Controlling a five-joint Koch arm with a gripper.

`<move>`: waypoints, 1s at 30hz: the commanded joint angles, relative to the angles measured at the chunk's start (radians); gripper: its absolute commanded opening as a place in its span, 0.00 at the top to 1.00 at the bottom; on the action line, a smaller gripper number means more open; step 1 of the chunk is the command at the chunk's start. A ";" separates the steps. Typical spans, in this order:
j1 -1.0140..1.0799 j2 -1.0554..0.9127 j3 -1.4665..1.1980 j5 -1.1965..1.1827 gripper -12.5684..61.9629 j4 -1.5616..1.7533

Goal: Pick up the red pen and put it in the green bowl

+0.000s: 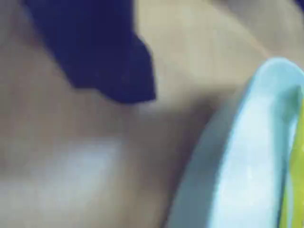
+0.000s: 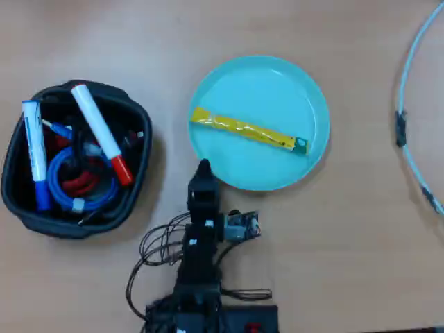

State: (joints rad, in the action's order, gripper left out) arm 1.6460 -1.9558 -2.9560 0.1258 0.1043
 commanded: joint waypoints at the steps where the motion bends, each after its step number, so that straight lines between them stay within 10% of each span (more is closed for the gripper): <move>1: -0.138 -0.259 0.109 -0.005 0.29 -0.353; 30: -0.156 -0.244 0.486 -0.008 0.29 -0.842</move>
State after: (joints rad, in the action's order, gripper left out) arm 1.4972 -2.2074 -2.5740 0.1243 -0.6995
